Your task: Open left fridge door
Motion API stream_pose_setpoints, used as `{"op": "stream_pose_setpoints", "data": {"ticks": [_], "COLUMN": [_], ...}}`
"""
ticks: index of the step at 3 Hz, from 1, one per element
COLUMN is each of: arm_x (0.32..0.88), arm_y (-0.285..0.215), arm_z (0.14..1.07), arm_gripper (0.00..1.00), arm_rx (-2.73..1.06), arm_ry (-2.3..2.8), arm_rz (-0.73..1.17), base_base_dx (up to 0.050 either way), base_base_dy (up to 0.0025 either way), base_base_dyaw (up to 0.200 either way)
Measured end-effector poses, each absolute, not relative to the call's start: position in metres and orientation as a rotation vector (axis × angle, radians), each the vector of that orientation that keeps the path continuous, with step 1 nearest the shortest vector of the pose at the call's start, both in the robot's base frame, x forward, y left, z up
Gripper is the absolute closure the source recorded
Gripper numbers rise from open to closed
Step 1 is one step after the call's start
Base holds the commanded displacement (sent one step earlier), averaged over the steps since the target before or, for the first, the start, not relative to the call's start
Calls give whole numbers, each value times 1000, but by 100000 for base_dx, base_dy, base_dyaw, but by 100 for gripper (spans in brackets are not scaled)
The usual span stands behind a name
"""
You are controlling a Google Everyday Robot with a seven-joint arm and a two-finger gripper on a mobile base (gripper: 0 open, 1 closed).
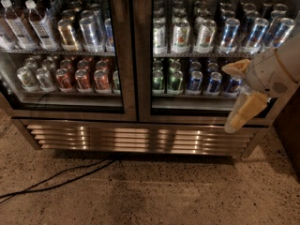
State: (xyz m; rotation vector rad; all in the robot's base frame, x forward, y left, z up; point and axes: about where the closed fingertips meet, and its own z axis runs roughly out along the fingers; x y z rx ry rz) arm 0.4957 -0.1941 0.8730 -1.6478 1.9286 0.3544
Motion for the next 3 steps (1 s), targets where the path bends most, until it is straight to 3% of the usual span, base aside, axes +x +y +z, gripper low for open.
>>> {"op": "stream_pose_setpoints", "data": {"ticks": [1,3], "arm_x": [485,482], "arm_y": [-183,-168], "arm_z": [892,906], "arm_gripper": [0,0], "arm_rx": [-1630,-1602], "arm_ry": [1650,1570], "arm_rz": [578,649], "base_base_dx": [0,0], "base_base_dy": [0,0], "base_base_dyaw": [0,0]}}
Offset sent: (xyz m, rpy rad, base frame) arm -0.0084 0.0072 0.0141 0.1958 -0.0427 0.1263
